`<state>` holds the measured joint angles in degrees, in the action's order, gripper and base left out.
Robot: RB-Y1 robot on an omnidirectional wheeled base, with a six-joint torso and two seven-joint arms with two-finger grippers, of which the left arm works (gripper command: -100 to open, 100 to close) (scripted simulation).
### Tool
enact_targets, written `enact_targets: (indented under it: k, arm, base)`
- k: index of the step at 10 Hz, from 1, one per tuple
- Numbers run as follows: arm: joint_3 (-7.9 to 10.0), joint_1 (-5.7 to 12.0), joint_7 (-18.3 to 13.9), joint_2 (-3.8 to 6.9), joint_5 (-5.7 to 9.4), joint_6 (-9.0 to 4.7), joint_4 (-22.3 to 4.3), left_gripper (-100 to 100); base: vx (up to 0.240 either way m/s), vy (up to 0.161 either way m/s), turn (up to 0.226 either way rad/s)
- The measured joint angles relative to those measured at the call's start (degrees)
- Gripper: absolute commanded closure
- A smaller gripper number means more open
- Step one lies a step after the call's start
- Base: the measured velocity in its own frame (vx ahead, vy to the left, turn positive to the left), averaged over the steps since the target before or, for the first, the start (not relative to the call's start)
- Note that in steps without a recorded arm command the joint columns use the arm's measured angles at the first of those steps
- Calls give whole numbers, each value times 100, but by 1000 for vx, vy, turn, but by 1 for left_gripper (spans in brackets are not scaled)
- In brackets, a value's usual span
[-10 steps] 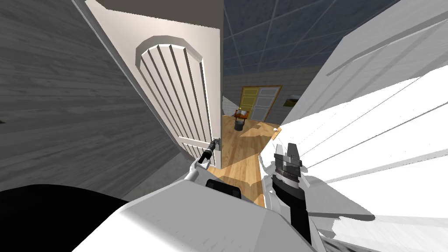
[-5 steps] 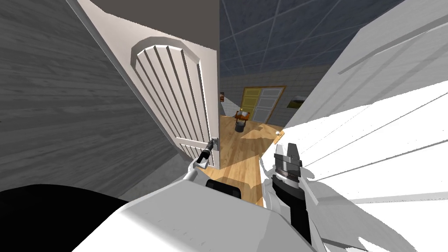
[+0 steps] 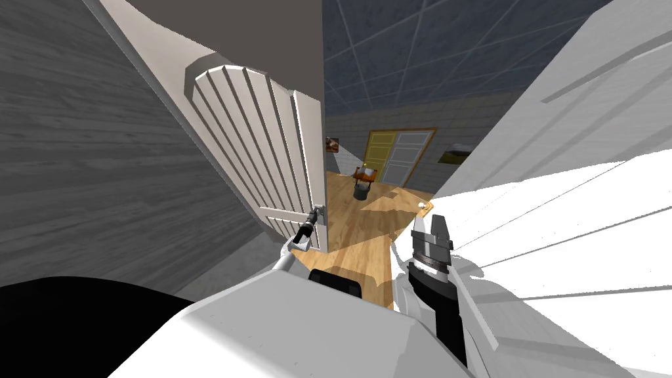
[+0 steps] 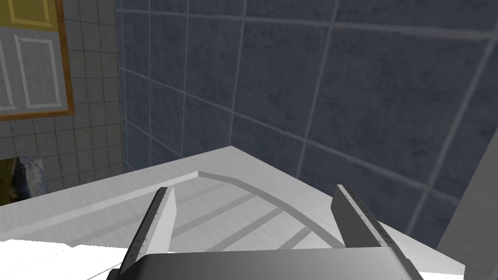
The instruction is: Push the door open
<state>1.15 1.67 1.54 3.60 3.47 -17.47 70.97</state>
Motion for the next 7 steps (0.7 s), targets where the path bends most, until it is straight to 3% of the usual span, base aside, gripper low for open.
enact_targets:
  k: [1, 3, 7]
  arm:
    - [80, -9, -5, 21, 21, 5, 2, 100]
    - [257, 7, 31, -28, 45, 91, 23, 100]
    - [509, 12, 88, -99, 75, 135, 68, 100]
  base:
    - [162, -152, 118]
    - [167, -88, 74]
    - [172, -101, 68]
